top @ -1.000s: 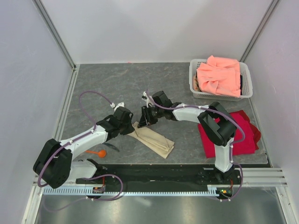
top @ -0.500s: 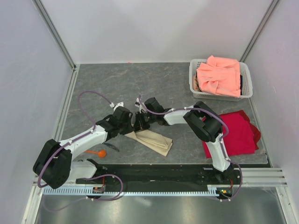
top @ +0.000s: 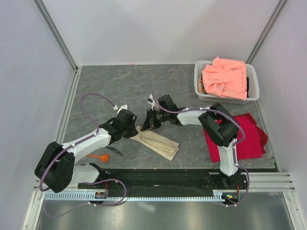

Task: Fold the napkin into a case and place the utensils inside
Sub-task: Stuff the top corner of the smaller-rectangle-folded napkin into the folded napkin, then smooth out the smaller rectangle-folded napkin at the center of the board.

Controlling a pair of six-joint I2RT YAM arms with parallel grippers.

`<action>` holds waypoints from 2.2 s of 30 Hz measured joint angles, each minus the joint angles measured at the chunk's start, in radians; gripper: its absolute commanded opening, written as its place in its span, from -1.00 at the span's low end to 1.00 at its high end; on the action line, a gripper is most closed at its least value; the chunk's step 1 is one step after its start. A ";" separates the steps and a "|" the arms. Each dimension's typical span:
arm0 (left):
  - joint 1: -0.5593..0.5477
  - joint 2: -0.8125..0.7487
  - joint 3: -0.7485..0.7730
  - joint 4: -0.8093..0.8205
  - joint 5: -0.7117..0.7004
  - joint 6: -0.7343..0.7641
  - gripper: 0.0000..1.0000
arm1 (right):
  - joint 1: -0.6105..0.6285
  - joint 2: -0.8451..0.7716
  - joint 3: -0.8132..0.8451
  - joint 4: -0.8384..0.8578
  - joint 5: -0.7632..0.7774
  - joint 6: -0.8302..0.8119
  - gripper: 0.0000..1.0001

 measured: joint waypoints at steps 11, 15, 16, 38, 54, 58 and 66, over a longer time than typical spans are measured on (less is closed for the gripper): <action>0.004 0.002 0.000 0.000 0.007 0.005 -0.96 | 0.072 0.037 -0.010 0.051 0.013 0.020 -0.63; 0.005 0.077 0.019 -0.001 0.018 0.009 -0.96 | 0.094 0.060 -0.041 0.113 0.013 0.053 -0.63; 0.007 0.102 0.029 0.001 0.023 0.009 -0.96 | 0.090 0.056 -0.048 0.117 0.014 0.053 -0.63; 0.003 0.132 0.047 0.071 0.061 0.050 -0.96 | 0.014 -0.135 -0.163 -0.068 0.100 -0.064 -0.67; -0.001 0.269 0.203 0.071 0.157 0.120 -0.15 | 0.048 -0.224 -0.176 -0.217 0.229 -0.129 -0.42; 0.000 0.137 0.195 0.042 0.180 0.119 0.04 | 0.050 -0.279 -0.143 -0.340 0.296 -0.188 -0.18; 0.011 -0.013 0.061 0.036 0.251 0.069 -0.49 | 0.116 -0.301 -0.108 -0.515 0.412 -0.267 -0.01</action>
